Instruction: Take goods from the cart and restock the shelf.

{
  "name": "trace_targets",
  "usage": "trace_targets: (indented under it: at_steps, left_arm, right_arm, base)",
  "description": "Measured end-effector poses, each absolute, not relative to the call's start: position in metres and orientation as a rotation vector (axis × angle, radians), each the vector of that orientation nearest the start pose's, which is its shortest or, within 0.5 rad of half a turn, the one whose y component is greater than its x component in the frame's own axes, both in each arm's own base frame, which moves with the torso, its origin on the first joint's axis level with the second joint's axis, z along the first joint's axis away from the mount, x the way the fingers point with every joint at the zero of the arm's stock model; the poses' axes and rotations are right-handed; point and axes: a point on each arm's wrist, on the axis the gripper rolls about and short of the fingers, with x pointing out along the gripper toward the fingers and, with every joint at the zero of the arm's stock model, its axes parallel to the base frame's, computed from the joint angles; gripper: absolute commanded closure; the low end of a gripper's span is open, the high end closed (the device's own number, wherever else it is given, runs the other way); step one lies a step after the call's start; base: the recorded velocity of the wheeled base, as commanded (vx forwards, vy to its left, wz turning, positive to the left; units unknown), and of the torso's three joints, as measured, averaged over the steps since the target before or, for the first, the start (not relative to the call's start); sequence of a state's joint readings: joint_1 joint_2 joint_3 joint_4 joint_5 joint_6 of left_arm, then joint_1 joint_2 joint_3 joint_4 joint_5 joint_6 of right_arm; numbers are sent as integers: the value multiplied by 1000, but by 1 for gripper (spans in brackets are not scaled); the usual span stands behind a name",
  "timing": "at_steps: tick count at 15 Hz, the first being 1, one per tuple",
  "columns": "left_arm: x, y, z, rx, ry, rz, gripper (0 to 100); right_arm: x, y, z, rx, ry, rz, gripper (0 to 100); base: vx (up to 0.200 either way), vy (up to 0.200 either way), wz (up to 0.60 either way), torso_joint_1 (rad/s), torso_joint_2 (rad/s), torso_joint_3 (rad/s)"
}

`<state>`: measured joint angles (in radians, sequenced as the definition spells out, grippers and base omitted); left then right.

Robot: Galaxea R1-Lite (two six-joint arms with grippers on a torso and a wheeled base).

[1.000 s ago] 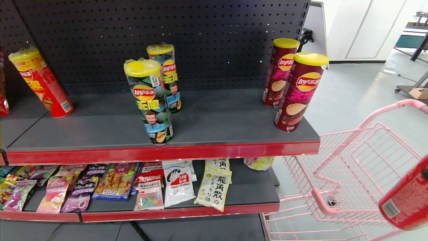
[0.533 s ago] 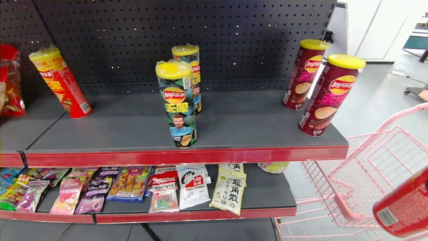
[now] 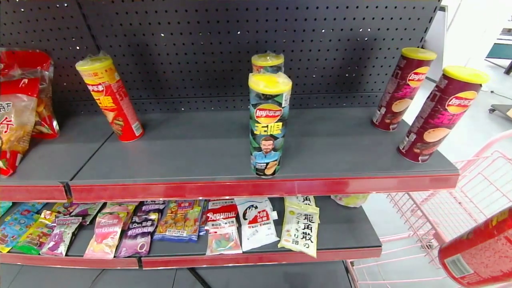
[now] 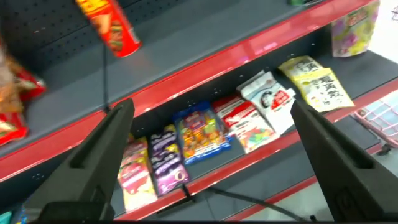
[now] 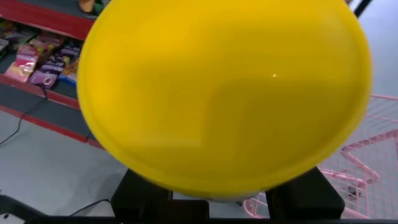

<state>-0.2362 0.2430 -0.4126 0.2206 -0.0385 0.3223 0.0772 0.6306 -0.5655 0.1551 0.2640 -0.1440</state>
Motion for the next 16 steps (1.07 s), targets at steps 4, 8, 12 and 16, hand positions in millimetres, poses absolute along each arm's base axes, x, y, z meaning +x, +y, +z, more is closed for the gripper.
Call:
trace_targets:
  at_steps: [4, 8, 12, 16]
  left_arm:
    - [-29, 6, 170, 325, 9, -280, 0]
    - [-28, 6, 170, 326, 11, -281, 0]
    - [-28, 6, 170, 326, 11, -280, 0]
    - [-28, 6, 169, 326, 13, -280, 0]
  right_arm:
    - [32, 10, 219, -128, 179, 400, 100]
    - [30, 12, 218, -136, 171, 480, 100]
    - [30, 13, 217, -138, 178, 495, 100]
    - [30, 13, 213, -138, 187, 496, 100]
  base:
    - [0, 200, 0, 4, 2, 4]
    - [0, 200, 0, 4, 2, -1]
    - [0, 200, 0, 4, 1, 2]
    - [0, 200, 0, 4, 2, 2]
